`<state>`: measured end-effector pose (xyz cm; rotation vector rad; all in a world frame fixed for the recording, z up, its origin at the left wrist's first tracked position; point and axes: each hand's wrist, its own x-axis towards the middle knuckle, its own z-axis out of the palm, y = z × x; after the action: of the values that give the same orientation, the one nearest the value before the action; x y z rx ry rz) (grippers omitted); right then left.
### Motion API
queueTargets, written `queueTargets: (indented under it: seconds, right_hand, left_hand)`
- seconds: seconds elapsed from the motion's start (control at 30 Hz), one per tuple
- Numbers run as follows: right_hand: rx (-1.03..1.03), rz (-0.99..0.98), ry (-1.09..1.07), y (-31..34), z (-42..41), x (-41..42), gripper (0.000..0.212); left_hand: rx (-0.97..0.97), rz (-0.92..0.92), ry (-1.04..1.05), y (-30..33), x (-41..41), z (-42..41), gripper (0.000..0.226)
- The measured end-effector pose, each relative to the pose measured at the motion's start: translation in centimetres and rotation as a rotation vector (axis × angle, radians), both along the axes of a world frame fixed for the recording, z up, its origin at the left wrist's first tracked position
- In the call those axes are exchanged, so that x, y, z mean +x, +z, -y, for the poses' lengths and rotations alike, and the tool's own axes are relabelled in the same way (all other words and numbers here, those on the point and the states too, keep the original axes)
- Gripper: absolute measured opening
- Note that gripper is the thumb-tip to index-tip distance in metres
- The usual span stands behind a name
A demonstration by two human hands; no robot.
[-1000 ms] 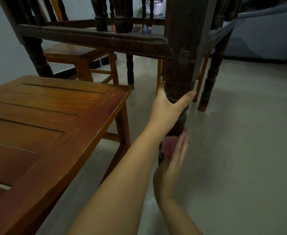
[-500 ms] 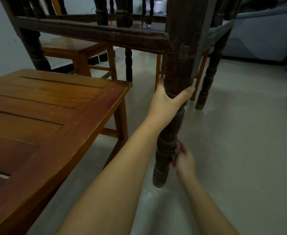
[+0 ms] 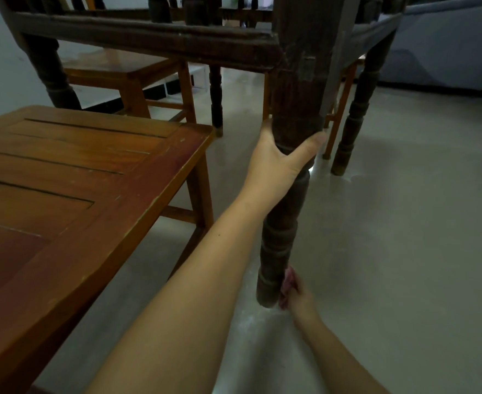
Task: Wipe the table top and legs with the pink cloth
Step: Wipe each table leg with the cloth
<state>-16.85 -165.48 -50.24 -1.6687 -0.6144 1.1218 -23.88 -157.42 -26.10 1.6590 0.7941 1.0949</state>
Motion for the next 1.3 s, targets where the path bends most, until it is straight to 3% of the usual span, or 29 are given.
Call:
queueTargets:
  seconds: [0.1,0.2,0.27,0.37,0.43,0.5,0.6,0.8,0.9,0.97,1.03,1.13,1.23,1.3]
  right_hand:
    - [0.021,-0.176,-0.114,-0.5,-0.7,-1.4,0.037]
    - [0.023,-0.199,-0.278,0.8,-2.2,-2.8,0.04]
    - [0.147,-0.185,-0.395,4.1,-2.5,-3.6,0.051]
    - [0.516,-0.058,-0.451,10.8,-1.9,-4.8,0.061]
    - [0.749,0.131,-0.432,13.5,-1.5,-5.7,0.062]
    - [0.809,0.355,-0.394,13.4,-1.6,-6.6,0.062]
    - [0.737,0.381,-0.387,9.2,-1.6,-6.8,0.067]
    - [0.419,0.335,-0.199,6.4,-0.6,-3.0,0.04]
    - [0.295,0.346,-0.096,10.5,1.0,-0.5,0.045]
    - [0.23,0.53,0.03,14.2,2.8,1.1,0.055]
    - [0.183,0.614,0.127,18.0,4.5,2.5,0.055]
    - [0.096,0.667,0.189,23.3,6.7,3.4,0.052]
    - [0.021,0.735,0.293,28.8,9.0,2.9,0.053]
    - [0.01,0.759,0.406,33.9,10.2,1.7,0.066]
  left_hand:
    - [0.007,0.023,-0.011,-0.2,-0.1,-0.1,0.062]
    - [0.022,0.022,-0.006,-0.2,-0.1,-0.1,0.057]
    - [0.021,0.026,-0.012,-0.3,0.0,-0.2,0.055]
    - [0.014,0.037,-0.015,-0.3,0.1,-0.3,0.049]
    - [0.022,0.042,0.002,-0.5,0.2,-0.3,0.042]
    - [0.027,0.053,0.003,-0.6,0.3,-0.4,0.04]
    - [0.027,0.055,-0.013,-0.5,0.2,-0.5,0.043]
    - [-0.052,0.042,0.016,-0.7,0.3,-0.4,0.063]
    - [-0.149,-0.026,0.035,0.3,-0.1,0.4,0.057]
    - [-0.2,-0.101,0.053,1.3,-0.6,1.3,0.048]
    - [-0.231,-0.231,0.099,2.3,-1.6,2.9,0.042]
    - [-0.315,-0.484,0.191,4.4,-4.1,6.8,0.054]
    - [-0.324,-0.694,0.121,9.0,-7.1,11.7,0.053]
    - [-0.287,-0.789,0.083,13.1,-9.4,14.6,0.052]
